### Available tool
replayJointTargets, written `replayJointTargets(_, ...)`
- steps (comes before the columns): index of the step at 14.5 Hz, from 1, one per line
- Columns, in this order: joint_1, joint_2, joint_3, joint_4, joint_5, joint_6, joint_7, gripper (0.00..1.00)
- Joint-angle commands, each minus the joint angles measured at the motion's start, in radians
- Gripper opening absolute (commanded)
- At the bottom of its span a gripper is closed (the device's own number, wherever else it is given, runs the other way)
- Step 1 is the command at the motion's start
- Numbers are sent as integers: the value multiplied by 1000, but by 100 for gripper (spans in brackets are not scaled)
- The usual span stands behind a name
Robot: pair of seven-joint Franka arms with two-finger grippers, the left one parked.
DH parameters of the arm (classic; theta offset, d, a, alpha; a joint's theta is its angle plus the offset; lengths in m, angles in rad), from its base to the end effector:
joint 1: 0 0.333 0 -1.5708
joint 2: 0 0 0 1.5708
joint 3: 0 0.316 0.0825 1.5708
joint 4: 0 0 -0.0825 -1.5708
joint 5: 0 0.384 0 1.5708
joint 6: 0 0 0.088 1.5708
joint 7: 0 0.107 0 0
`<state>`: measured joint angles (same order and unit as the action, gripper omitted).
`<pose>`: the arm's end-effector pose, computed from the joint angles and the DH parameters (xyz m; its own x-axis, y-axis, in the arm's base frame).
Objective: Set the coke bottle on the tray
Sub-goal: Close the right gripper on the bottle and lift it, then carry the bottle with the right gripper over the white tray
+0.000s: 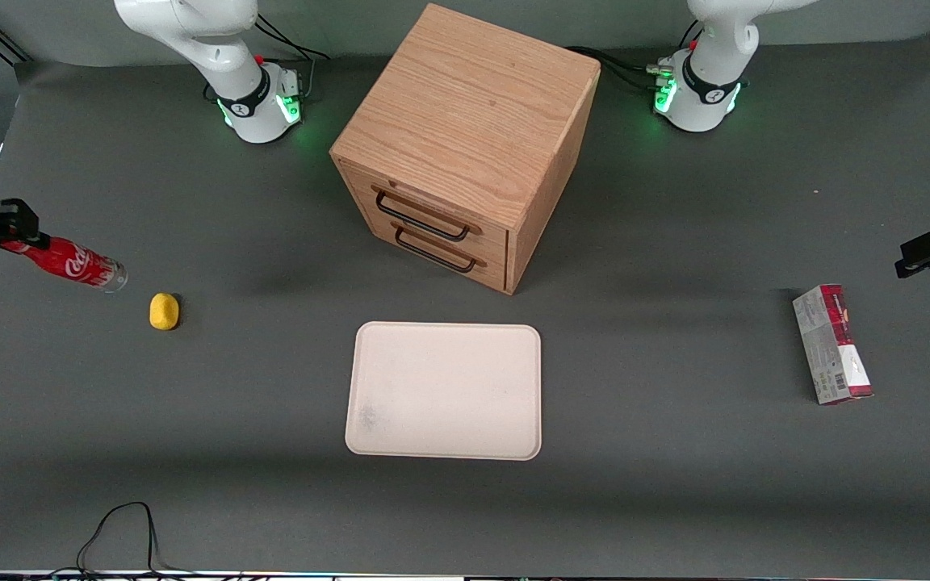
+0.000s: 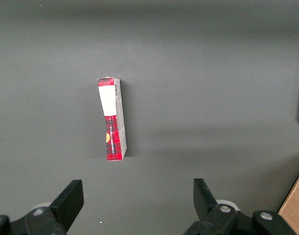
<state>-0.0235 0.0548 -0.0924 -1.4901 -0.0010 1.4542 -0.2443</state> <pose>0.5557 -0.0633 0.6220 0.9878 0.1281 -0.0891 0.1272 -0.9918 -0.0160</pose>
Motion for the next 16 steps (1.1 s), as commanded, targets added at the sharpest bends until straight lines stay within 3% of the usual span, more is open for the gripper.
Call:
replayJointTargets(1,34,48,-3,115,16,-54,-20,0)
replayJointTargets(9,276,354,2,522,13,-52,-9,0)
replayJointTargets(14,336,474,129,608,6,-9,88,0)
replayJointTargets(16,390,493,137,608,-1,15,135,0)
